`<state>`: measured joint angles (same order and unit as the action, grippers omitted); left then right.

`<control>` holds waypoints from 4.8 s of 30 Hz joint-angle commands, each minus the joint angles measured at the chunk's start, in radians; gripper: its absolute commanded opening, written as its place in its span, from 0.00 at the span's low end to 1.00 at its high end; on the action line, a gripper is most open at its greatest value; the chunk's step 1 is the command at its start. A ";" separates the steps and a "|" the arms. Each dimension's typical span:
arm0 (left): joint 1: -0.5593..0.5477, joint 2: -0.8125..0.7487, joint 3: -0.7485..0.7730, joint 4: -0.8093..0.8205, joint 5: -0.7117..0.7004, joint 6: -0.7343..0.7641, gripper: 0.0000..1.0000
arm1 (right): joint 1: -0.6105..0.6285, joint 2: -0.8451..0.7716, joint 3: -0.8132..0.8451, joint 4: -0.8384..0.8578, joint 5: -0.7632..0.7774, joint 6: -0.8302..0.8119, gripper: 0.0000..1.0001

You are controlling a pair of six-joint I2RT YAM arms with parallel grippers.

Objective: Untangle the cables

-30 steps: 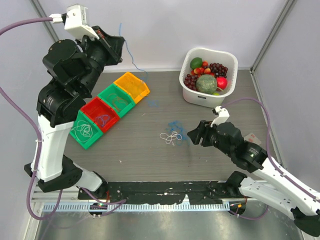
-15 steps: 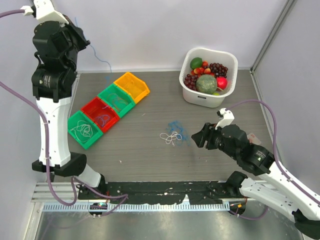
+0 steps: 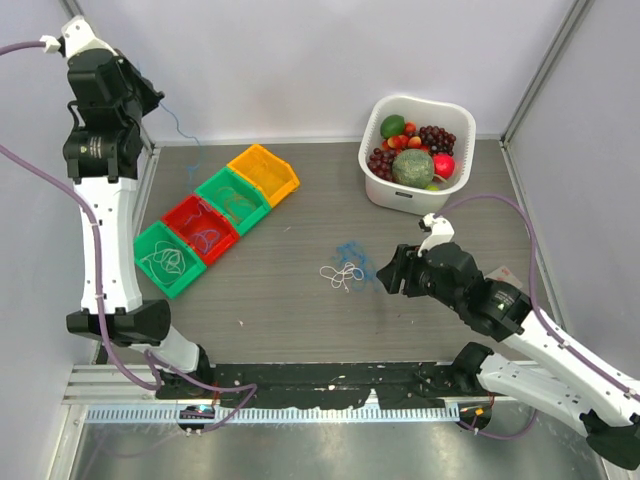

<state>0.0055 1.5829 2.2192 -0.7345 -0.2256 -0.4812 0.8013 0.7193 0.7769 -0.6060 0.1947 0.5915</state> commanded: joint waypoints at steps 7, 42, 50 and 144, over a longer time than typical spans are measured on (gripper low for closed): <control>0.034 -0.164 -0.433 0.089 -0.222 -0.062 0.00 | 0.003 0.022 0.038 0.048 0.006 -0.021 0.62; 0.102 -0.073 -0.855 -0.048 0.006 -0.298 0.83 | -0.189 0.489 0.182 0.064 -0.179 -0.033 0.64; -0.187 -0.294 -1.016 0.087 0.140 -0.254 0.64 | -0.249 0.822 0.315 0.011 -0.307 -0.107 0.64; -0.589 -0.164 -0.038 -0.118 0.301 -0.171 0.00 | -0.240 0.230 -0.035 0.330 -0.371 -0.007 0.42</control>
<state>-0.6289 1.4117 2.1582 -0.6685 0.2958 -0.7166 0.5571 0.9653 0.6594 -0.2104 -0.2047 0.6209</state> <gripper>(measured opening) 0.014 0.391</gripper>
